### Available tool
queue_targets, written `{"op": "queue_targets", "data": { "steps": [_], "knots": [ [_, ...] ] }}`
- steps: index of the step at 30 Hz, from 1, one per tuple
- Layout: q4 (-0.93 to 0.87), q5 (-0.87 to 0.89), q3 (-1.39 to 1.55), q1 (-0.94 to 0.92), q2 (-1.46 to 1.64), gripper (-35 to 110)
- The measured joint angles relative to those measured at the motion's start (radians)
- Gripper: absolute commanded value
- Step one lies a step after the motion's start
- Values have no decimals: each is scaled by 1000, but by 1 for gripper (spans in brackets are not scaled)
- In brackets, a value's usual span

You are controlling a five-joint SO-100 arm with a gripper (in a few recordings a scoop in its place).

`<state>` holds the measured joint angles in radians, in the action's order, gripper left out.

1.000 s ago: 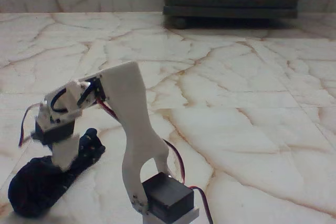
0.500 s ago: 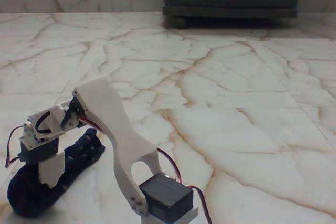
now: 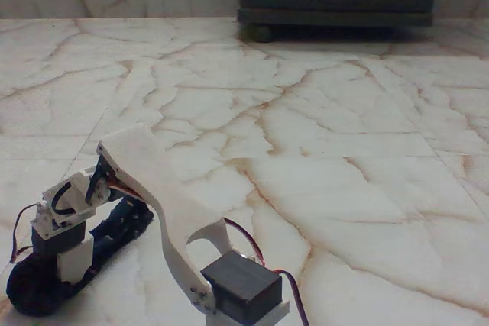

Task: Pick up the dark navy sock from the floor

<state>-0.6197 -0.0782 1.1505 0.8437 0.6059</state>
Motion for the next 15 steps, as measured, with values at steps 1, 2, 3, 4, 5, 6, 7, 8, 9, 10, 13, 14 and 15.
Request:
{"op": "queue_targets", "data": {
  "steps": [1, 2, 3, 4, 5, 6, 7, 8, 9, 10, 13, 14, 15],
  "knots": [
    [0, 0, 0, 0, 0, 1],
    [0, 0, 0, 0, 0, 1],
    [0, 0, 0, 0, -2, 1],
    [0, 0, -2, 0, -9, 0],
    [0, -8, -2, 0, -9, 0],
    [-2, -18, -2, 0, -9, 0],
    [-9, -28, -3, 0, -9, 0],
    [-12, -37, 3, 0, -9, 0],
    [-11, -52, 17, 0, -6, 0],
    [-6, -67, 48, 0, 15, 0],
    [-11, -120, 169, -17, 95, 0],
    [-17, -138, 210, -26, 132, 0],
    [-25, -155, 249, -41, 167, 0]
  ]
}}
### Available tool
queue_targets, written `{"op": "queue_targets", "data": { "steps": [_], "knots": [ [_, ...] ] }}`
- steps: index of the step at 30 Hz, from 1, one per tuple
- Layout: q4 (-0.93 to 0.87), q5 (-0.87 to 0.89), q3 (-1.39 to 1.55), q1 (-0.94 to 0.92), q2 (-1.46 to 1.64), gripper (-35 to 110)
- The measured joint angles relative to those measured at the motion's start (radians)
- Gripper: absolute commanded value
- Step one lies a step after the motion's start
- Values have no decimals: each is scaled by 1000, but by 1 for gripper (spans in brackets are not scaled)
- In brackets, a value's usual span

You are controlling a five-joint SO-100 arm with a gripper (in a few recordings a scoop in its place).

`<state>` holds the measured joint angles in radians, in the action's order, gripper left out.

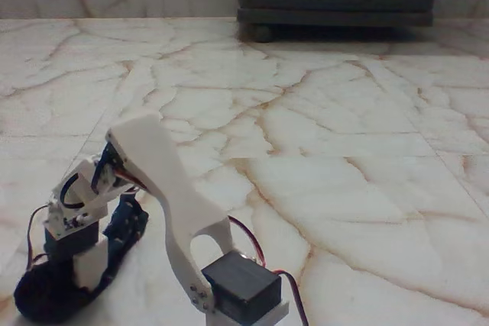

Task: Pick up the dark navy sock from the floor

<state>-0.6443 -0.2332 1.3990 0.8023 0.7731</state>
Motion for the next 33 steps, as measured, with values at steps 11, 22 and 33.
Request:
{"op": "queue_targets", "data": {
  "steps": [11, 22, 33],
  "knots": [
    [2, -232, 272, -153, 345, 0],
    [109, -548, 851, -351, 867, 0],
    [69, -738, 1147, -538, 1411, 0]
  ]
}}
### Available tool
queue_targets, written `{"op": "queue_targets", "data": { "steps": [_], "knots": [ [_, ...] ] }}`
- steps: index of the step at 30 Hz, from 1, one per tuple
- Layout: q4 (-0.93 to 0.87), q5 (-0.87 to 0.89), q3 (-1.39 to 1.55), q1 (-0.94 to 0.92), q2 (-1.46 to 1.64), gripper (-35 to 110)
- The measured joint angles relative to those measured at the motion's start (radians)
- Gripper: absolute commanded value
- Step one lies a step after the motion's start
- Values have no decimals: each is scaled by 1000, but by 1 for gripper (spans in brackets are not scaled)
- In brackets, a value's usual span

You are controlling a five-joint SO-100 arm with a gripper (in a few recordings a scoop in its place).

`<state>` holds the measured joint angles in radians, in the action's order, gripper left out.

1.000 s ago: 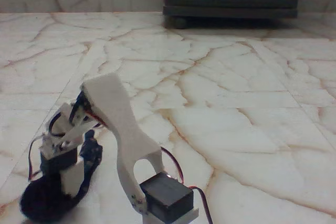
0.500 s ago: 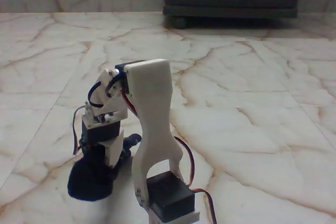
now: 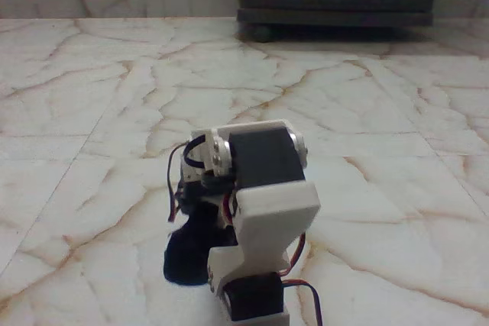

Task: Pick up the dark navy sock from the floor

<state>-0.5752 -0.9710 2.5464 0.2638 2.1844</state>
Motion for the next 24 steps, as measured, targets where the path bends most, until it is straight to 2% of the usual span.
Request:
{"op": "queue_targets", "data": {
  "steps": [2, 7, 13, 22, 24],
  "knots": [
    [-29, -32, 66, -26, 127, 0],
    [-14, -153, 107, -167, 209, 0],
    [356, -330, 313, -336, 224, 0],
    [890, -417, 537, -364, 229, 0],
    [908, -417, 537, -370, 229, 0]
  ]
}}
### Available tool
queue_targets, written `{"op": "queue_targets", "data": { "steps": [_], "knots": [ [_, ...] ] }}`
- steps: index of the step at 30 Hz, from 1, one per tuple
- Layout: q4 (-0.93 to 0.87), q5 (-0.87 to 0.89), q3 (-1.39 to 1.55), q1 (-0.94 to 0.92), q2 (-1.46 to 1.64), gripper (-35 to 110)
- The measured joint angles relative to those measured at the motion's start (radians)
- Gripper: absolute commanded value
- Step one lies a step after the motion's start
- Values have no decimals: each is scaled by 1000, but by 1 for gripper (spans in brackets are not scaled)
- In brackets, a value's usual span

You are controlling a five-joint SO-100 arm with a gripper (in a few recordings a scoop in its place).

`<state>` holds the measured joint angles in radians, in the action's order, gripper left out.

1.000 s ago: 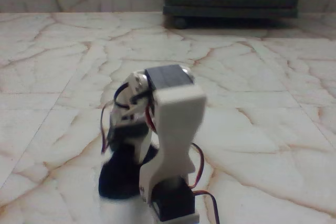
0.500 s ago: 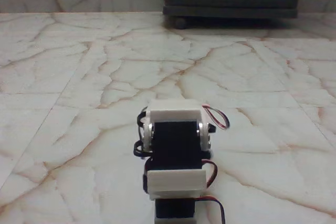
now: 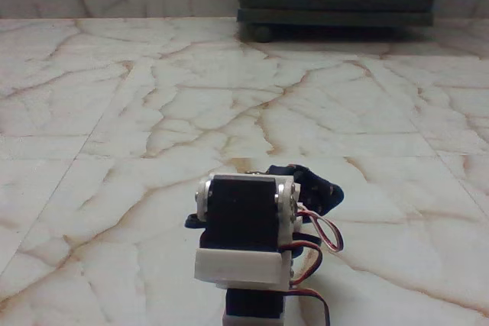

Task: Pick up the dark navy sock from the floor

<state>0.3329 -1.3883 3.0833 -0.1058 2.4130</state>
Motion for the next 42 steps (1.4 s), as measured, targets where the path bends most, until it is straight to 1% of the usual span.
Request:
{"op": "queue_targets", "data": {
  "steps": [3, 6, 12, 42],
  "knots": [
    [109, -74, 0, -12, 0, 0],
    [275, -103, 0, -11, 0, 0],
    [342, -164, 0, -8, 0, 0],
    [334, -92, 0, -12, 0, 0]
  ]
}}
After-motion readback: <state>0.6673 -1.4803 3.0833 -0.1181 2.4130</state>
